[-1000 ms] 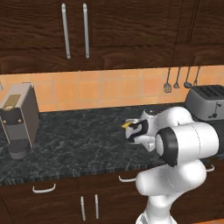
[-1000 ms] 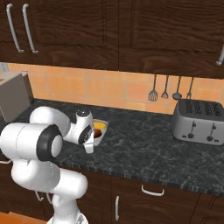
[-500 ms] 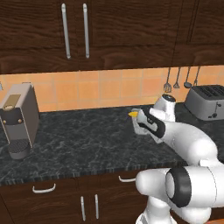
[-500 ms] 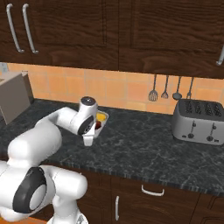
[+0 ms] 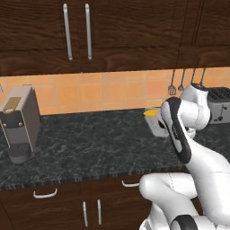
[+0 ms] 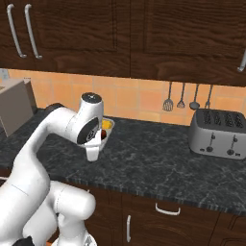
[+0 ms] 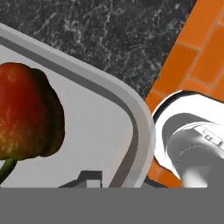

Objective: Take the meat container that has the steak and place it on the second highest rack of the freezer. Then take the vegetable container that has the corn and bell pepper and place it on the highest rack of the freezer.

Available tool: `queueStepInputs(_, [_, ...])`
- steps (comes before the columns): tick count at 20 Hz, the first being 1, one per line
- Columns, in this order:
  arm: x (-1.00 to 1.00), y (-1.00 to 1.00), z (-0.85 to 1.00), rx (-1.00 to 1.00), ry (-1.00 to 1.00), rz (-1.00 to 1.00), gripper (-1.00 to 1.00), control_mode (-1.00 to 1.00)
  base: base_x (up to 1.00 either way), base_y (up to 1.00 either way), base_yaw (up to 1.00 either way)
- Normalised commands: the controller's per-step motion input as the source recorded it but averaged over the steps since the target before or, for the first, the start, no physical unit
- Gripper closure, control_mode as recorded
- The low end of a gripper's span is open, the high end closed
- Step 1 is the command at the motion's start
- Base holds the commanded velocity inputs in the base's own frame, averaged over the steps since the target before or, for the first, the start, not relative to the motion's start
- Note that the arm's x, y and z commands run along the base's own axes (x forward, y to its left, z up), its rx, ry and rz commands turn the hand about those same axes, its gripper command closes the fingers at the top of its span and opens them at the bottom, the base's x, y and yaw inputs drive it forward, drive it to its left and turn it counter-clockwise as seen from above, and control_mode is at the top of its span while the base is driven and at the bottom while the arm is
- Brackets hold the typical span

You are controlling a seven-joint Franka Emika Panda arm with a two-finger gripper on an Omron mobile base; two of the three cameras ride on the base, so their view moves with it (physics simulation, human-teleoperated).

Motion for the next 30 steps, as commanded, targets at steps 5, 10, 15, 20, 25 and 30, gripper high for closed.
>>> queueStepInputs(5, [-1.00,0.13,0.59,-0.04,0.00,0.29,1.00,-1.00,0.00,0.00,0.00])
queueStepInputs(10, [-1.00,0.25,0.90,-0.01,0.00,0.32,1.00,-1.00,0.00,0.00,0.00])
queueStepInputs(15, [-0.89,0.25,0.69,-0.06,-0.03,0.26,1.00,-1.00,0.00,0.00,0.00])
queueStepInputs(20, [-0.57,0.30,0.15,-0.14,-0.08,0.21,1.00,-1.00,0.00,0.00,0.00])
queueStepInputs(25, [-0.54,0.09,0.00,-0.06,-0.05,0.08,1.00,-1.00,0.00,0.00,0.00])
queueStepInputs(30, [-0.20,0.00,0.02,0.00,-0.04,0.00,1.00,1.00,-0.80,-0.03,-0.09])
